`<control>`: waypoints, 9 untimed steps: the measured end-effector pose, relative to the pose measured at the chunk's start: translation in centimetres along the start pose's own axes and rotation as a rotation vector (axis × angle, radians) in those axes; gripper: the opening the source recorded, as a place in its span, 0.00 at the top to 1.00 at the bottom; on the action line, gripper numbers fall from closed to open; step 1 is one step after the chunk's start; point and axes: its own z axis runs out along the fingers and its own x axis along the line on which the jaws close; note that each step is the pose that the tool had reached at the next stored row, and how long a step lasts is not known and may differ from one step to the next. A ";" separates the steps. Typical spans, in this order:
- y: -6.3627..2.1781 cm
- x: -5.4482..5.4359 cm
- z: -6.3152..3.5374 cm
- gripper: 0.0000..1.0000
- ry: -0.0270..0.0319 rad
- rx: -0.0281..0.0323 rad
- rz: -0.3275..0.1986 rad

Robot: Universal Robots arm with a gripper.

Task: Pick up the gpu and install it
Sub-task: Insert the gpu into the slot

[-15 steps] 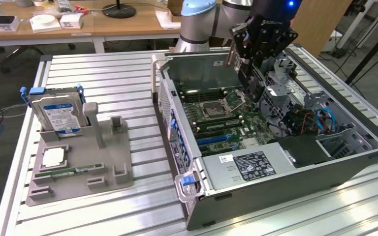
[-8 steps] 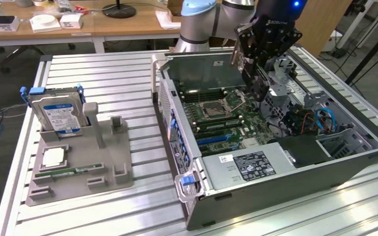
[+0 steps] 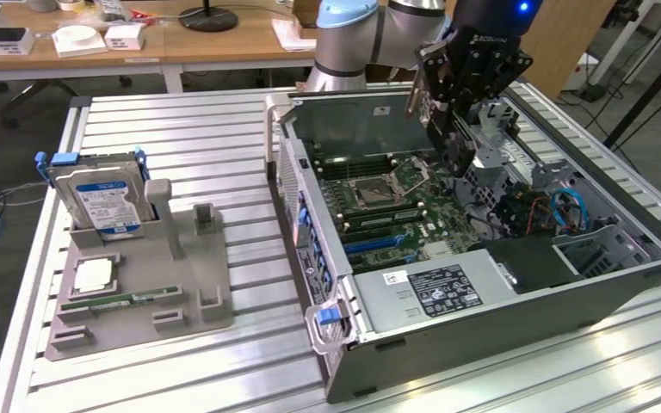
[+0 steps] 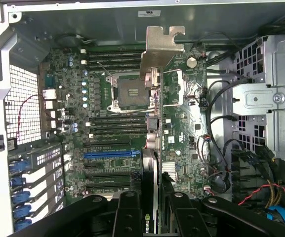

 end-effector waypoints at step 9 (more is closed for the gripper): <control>0.00 0.0 0.00 0.74 0.0000 0.0000 -0.001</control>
